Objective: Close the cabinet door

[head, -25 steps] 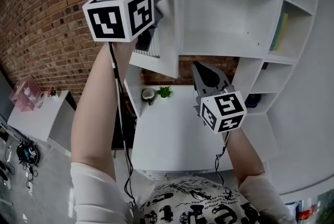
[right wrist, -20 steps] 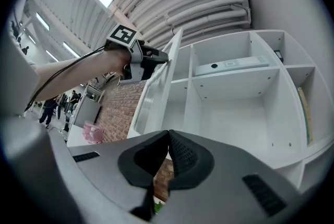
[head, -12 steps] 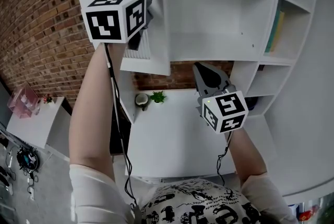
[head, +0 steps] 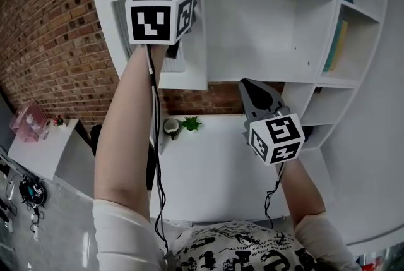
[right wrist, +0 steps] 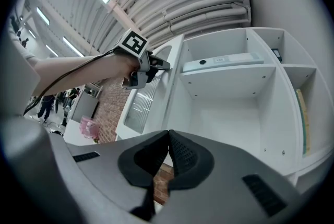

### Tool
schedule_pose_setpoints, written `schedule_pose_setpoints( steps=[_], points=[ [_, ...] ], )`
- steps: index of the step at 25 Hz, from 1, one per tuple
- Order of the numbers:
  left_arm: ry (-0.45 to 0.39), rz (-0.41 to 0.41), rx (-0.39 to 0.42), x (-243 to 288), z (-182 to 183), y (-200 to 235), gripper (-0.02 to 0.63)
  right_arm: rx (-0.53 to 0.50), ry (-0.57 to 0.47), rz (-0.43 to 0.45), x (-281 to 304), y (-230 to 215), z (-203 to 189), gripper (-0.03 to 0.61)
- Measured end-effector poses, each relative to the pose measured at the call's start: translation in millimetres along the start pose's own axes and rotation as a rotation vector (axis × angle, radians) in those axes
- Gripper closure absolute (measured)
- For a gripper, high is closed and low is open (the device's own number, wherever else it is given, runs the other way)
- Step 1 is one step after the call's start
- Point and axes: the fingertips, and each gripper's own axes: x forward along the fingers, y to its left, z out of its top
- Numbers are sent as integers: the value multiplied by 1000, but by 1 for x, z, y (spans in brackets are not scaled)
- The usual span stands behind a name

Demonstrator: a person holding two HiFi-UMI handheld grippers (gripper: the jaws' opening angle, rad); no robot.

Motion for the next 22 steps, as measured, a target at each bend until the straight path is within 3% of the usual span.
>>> schedule_pose_setpoints(
  steps=[7,11,22],
  points=[
    [23,41,43,20,-9,4,518,-12,-36,20,2,-8,5,563],
    [33,55,57,28,-14,6,518,31,-27,41,2,-13,2,563],
    [8,23,5,22,-10,6,511,19,-5,34,1,-8,-7,563]
  ],
)
